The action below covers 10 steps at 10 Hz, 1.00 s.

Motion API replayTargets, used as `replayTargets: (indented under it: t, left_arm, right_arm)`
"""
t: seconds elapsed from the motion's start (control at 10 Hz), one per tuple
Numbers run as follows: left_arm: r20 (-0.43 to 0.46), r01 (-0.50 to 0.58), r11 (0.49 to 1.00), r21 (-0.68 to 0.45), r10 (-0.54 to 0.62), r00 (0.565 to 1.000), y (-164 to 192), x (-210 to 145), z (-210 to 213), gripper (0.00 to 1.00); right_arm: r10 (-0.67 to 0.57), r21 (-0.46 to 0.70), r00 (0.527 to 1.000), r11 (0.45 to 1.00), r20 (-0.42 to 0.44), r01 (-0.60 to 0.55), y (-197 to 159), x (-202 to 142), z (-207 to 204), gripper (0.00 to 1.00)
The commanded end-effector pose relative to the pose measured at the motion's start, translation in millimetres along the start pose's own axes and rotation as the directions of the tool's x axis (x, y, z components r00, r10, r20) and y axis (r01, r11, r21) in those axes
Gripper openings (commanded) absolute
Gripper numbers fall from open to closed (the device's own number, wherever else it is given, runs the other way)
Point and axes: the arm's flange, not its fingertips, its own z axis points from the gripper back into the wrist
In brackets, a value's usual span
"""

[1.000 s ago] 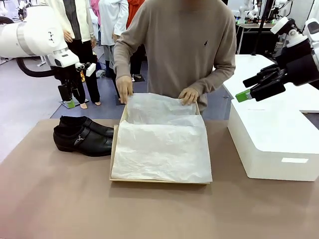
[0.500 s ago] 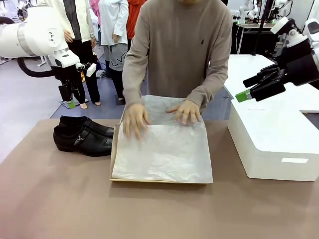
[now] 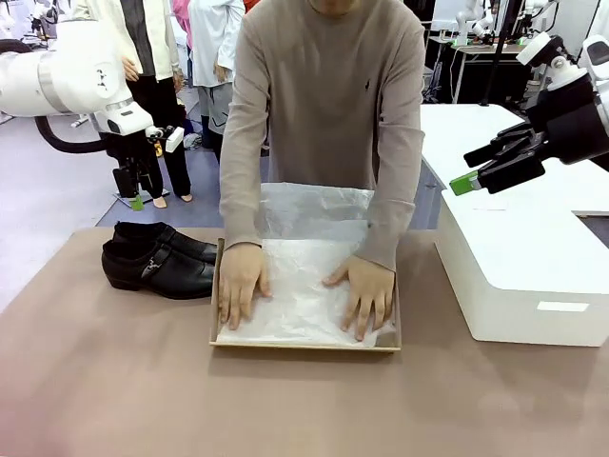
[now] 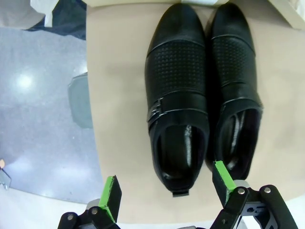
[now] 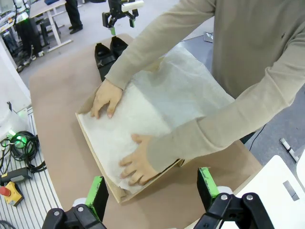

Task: Pack the shoes into the box.
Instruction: Place one shoe of the Shoes into the Shoes Box.

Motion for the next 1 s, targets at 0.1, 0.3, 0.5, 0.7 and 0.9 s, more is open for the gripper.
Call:
replayTargets:
  t: [0.1, 0.3, 0.5, 0.7, 0.9]
  left_arm:
    - [-0.043, -0.024, 0.999, 0.027, 0.026, 0.999, 22.4, -5.4, -11.3, 1.0]
    - [-0.048, -0.019, 1.0, 0.01, 0.02, 0.999, 34.4, -8.1, -24.4, 1.0]
    - [-0.063, -0.029, 1.0, -0.013, 0.028, 0.998, 39.9, -7.4, -32.7, 1.0]
    - [-0.062, -0.039, 0.998, -0.04, 0.036, 0.997, 41.4, -9.1, -39.7, 1.0]
    - [-0.056, -0.04, 0.996, -0.084, 0.036, 0.998, 43.0, -10.7, -46.7, 1.0]
  right_arm:
    - [0.01, 0.009, 1.0, 1.0, 0.014, -0.01, -1.6, 0.4, -1.3, 1.0]
    - [0.01, 0.009, 1.0, 1.0, 0.014, -0.01, -1.6, 0.4, -1.3, 1.0]
    - [0.01, 0.009, 1.0, 1.0, 0.014, -0.01, -1.6, 0.4, -1.3, 1.0]
    - [0.01, 0.009, 1.0, 1.0, 0.014, -0.01, -1.6, 0.4, -1.3, 1.0]
    - [0.01, 0.009, 1.0, 1.0, 0.014, -0.01, -1.6, 0.4, -1.3, 1.0]
